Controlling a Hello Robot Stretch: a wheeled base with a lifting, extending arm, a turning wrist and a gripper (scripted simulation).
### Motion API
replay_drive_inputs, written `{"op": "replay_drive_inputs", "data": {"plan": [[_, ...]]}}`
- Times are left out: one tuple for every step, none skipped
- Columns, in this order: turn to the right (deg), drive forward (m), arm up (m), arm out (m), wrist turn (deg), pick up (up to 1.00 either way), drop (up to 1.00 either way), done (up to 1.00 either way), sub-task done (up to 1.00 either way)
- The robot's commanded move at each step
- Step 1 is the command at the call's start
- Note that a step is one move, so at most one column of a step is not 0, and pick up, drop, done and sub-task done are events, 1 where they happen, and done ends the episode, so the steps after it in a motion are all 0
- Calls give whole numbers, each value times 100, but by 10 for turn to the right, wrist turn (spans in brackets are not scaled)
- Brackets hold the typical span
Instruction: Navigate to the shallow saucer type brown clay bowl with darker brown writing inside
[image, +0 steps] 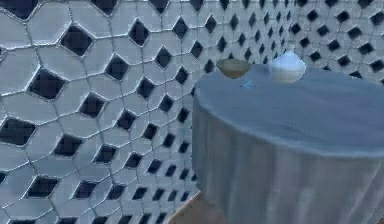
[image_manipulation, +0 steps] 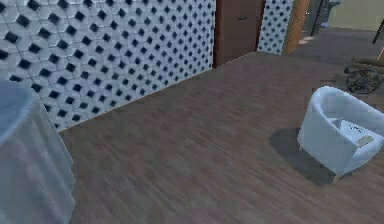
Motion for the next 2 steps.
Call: {"op": "replay_drive_inputs", "data": {"plan": [[90,0,0,0,0,0,0,0,0],[0,0,0,0,0,0,0,100,0]]}}
